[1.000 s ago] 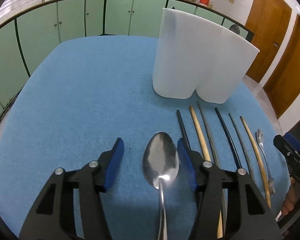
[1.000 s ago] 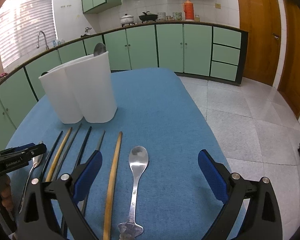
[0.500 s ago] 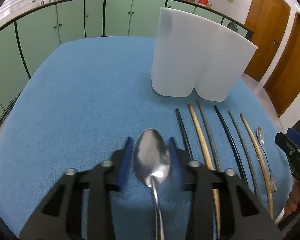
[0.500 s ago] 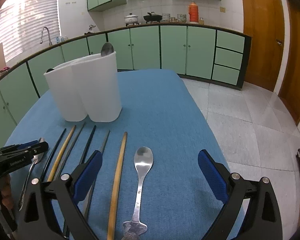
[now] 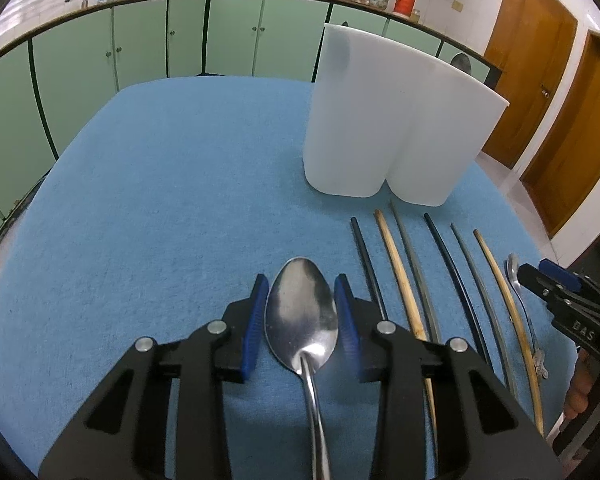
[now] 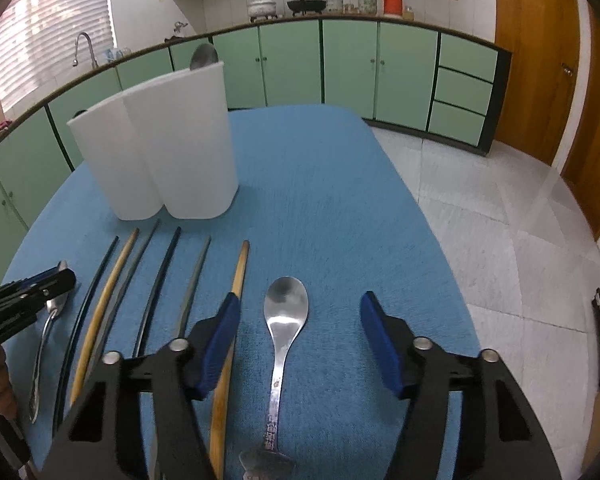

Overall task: Organize utensils
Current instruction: 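Grasp a large silver spoon with the left tool while the right tool grasps the ornate-handled spoon, then carry both spoons to the white holder and release them inside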

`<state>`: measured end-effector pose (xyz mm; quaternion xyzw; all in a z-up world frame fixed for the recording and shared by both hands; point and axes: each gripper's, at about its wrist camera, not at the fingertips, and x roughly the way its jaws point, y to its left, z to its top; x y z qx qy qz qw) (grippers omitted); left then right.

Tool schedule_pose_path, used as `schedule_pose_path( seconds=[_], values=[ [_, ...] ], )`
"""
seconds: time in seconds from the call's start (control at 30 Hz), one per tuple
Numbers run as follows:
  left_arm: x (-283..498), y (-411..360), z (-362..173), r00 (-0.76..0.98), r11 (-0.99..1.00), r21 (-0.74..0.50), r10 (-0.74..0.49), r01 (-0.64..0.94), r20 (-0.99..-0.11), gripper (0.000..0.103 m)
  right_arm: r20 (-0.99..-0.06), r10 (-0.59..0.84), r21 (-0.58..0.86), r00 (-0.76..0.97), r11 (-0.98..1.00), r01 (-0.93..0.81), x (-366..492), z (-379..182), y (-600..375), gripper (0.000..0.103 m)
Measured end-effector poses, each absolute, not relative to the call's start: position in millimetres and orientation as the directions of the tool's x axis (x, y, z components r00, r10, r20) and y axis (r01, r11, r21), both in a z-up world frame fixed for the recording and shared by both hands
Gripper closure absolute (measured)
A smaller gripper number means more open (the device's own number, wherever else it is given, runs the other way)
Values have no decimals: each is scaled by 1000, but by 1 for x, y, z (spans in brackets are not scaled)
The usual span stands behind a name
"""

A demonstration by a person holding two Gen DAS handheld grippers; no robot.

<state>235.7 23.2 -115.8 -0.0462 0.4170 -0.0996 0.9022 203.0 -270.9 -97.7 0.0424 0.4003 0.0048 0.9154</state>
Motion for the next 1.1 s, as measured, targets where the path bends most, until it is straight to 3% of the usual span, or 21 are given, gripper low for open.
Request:
schedule_pose_path(
  seconds=[0.27,0.3,0.33,0.63,1.1],
  values=[
    [239,25,-115,629,975,-165,-223,151,-744,70,-761,41,67,647,998,15,211,-111,-263,61],
    [240,25,-115,630,974,-164,-225,154,-744,70,-762,47,69,646,998,9,211,-110,-262,72],
    [240,25,-115,630,975,-163,-224,154,-744,70,-762,53,76,645,997,7,211,-109,-263,77],
    [230,29,-105,663,973,-162,-229,162,-713,71,-708,109,132,698,991,-22,193,-96,-272,77],
    [186,34,-58,814,959,-179,-280,218,-509,71,-530,160,138,833,985,-101,155,-39,-265,77]
  ],
)
